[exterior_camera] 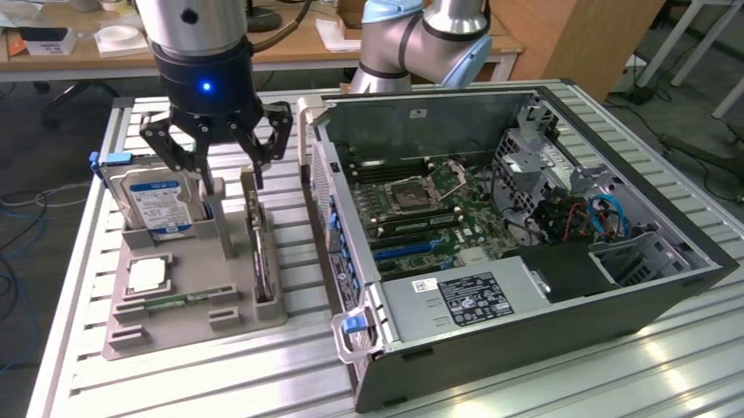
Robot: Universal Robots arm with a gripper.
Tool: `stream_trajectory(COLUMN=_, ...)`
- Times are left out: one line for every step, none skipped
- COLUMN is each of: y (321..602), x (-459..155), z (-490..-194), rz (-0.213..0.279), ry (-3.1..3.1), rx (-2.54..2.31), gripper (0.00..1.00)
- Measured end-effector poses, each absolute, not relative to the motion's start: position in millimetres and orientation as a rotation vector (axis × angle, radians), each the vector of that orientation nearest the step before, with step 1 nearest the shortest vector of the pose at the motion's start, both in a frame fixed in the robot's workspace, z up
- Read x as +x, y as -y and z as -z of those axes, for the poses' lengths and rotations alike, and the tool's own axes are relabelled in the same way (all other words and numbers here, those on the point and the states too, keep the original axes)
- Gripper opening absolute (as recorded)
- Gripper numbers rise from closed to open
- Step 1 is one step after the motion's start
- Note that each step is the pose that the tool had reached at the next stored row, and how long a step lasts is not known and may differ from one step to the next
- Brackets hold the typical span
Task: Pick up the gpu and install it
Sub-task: 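Pick up the gpu and move the gpu toward the slot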
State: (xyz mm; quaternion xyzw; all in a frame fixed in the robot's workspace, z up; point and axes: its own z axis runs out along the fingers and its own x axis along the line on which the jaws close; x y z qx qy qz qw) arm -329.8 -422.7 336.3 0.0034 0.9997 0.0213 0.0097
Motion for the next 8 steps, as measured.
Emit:
stream_trajectory(y=422.7, x=-329.8, z=-335.5, rz=-0.066, ry=-3.121, rx=0.011, gripper=0.59)
stream_trajectory(y=422.7, x=-329.7, z=-334.8, rz=-0.066, ry=-3.121, rx=0.011, gripper=0.59)
stream_trajectory(y=422.7, x=-329.8, z=-334.3, rz=-0.066, ry=-3.121, rx=0.011, gripper=0.59)
stream_trajectory(y=422.7, x=-329.8, z=-334.0, rz=-0.066, ry=-3.122, rx=0.011, gripper=0.59)
stream_trajectory(y=422.7, x=-329.8, z=-333.9, rz=-0.066, ry=-3.122, rx=0.011, gripper=0.59)
stream_trajectory(y=422.8, x=-329.8, z=-333.7, rz=-0.066, ry=-3.122, rx=0.010, gripper=0.59)
stream_trajectory(y=422.9, x=-329.8, z=-333.5, rz=-0.066, ry=-3.122, rx=0.009, gripper=0.59)
stream_trajectory(y=423.2, x=-329.7, z=-333.3, rz=-0.066, ry=-3.121, rx=0.007, gripper=0.59)
